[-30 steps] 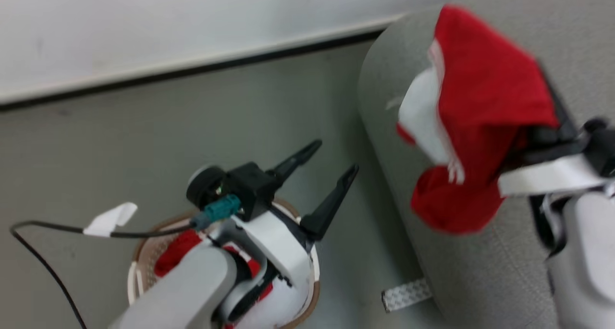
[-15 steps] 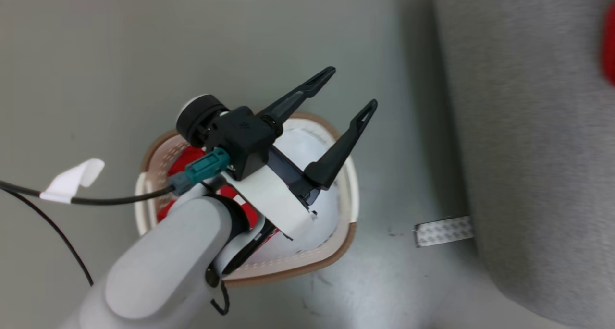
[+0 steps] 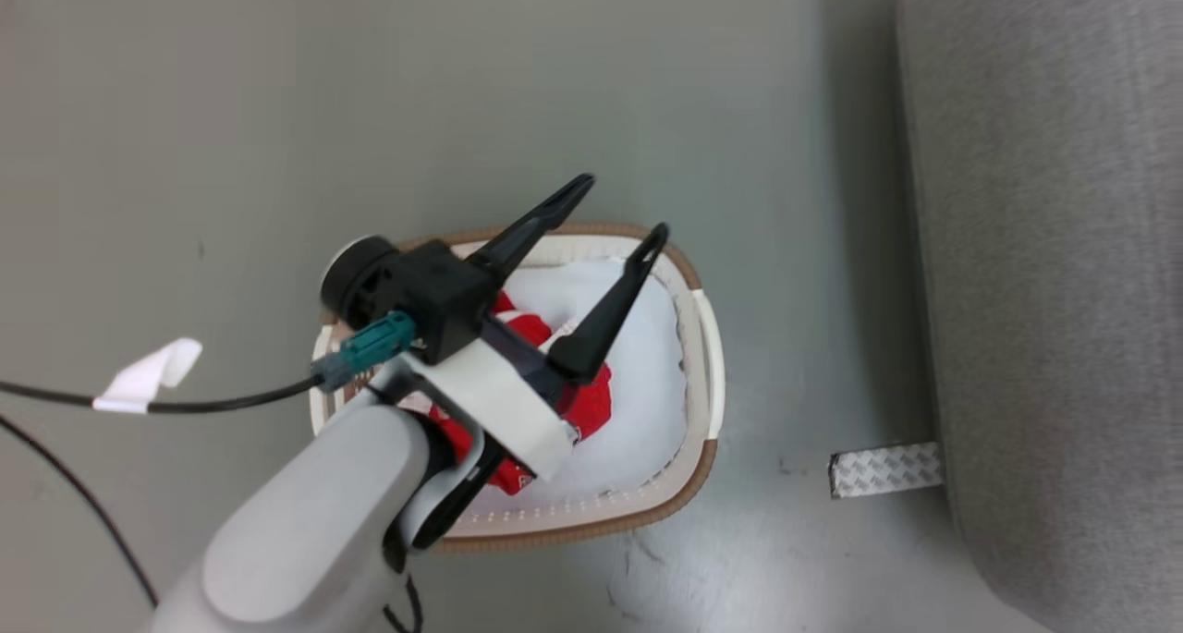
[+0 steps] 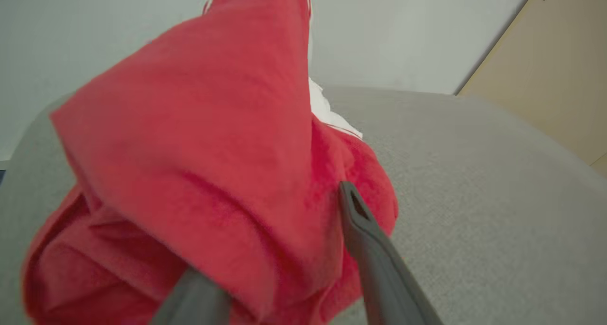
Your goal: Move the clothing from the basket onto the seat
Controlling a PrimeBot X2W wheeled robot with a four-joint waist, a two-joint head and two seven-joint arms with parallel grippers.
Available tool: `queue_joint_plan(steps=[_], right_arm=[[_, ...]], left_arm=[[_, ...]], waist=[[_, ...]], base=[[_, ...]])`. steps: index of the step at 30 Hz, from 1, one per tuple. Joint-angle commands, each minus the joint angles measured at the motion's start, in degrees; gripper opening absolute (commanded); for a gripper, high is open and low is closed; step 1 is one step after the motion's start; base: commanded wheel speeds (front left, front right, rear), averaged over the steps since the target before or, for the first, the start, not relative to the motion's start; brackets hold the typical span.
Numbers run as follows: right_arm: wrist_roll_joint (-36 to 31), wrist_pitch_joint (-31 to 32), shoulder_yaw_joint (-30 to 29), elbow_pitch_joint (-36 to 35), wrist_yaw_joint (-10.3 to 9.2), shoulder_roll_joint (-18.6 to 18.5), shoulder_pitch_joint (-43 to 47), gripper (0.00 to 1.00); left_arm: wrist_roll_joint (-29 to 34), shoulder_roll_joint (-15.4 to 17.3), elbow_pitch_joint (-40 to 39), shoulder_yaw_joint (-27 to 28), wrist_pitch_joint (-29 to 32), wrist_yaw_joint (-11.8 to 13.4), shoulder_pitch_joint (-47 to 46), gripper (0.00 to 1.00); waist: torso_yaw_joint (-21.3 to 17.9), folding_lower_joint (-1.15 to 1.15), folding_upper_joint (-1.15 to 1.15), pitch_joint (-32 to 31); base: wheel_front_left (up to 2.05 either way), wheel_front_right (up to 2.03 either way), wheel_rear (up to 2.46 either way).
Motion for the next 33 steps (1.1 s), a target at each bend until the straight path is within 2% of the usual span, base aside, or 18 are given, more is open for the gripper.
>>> queue_joint_plan(steps=[1,4,9,20,27,33], right_arm=[[-0.39,-0.96,-0.40,0.61,-0.14,1.15,1.68,1.00],[-0.54,-1.70,0.00,0.26,-0.14,3.39,5.06,1.00],[2.18,-1.67,5.03,-7.77,-0.14,6.14,11.73,1.00],[10.48,-1.61,16.06,-21.43,-0.14,7.49,28.09,1.00],[15.74,-1.61,24.21,-25.97,-0.14,7.48,35.71,1.00],[18.16,-1.61,31.99,-27.20,-0.14,7.43,39.85,1.00]], left_arm=[[-0.79,0.70,0.44,0.33,-0.47,0.35,1.29,1.00],[-1.13,1.34,1.12,0.64,-1.20,0.93,3.03,1.00],[-2.20,2.26,2.11,1.46,-3.37,2.32,6.72,1.00],[-4.60,0.71,5.27,5.72,-10.11,5.93,17.90,1.00],[-2.68,-1.05,4.34,13.04,-10.55,6.98,25.91,1.00],[1.59,-3.82,4.17,19.82,-10.57,5.60,32.53,1.00]], waist=[[-1.06,-0.01,0.00,-2.44],[-1.67,-0.01,0.00,-5.30],[-2.30,-0.01,0.00,-10.50],[0.21,-0.01,0.00,-22.64],[3.38,-0.01,0.00,-26.70],[5.80,-0.01,0.00,-29.74]], base=[[0.00,0.00,0.00],[0.00,0.00,0.00],[0.00,0.00,0.00],[0.00,0.00,0.00],[0.00,0.00,0.00],[0.00,0.00,0.00]])
